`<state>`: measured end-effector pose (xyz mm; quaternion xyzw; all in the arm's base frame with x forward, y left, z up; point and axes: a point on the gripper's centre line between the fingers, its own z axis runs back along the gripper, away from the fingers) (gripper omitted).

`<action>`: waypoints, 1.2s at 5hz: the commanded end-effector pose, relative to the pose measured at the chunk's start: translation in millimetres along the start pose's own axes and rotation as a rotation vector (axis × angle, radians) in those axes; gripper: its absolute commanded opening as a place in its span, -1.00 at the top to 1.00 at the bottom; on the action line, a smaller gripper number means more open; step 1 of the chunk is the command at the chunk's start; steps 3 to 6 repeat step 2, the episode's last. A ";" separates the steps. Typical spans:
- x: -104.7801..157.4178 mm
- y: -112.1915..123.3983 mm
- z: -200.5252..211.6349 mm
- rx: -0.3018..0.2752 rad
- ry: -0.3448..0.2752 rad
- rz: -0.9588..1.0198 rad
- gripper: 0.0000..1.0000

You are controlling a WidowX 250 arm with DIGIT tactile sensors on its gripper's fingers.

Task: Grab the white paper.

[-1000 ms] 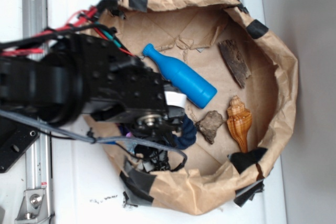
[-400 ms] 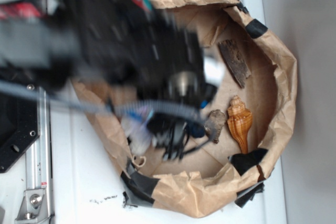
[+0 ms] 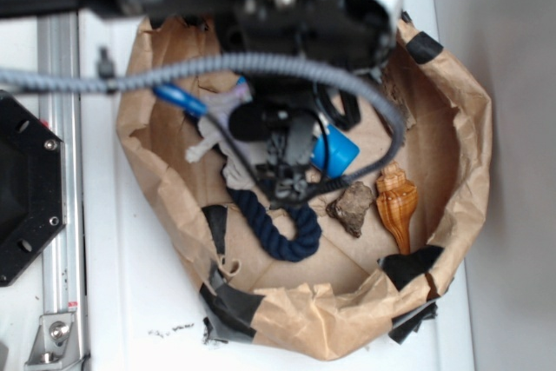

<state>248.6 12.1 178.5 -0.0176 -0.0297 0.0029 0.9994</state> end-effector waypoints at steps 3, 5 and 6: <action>-15.0 7.1 11.3 -0.003 -0.117 0.032 1.00; -15.0 7.1 11.3 -0.003 -0.117 0.032 1.00; -15.0 7.1 11.3 -0.003 -0.117 0.032 1.00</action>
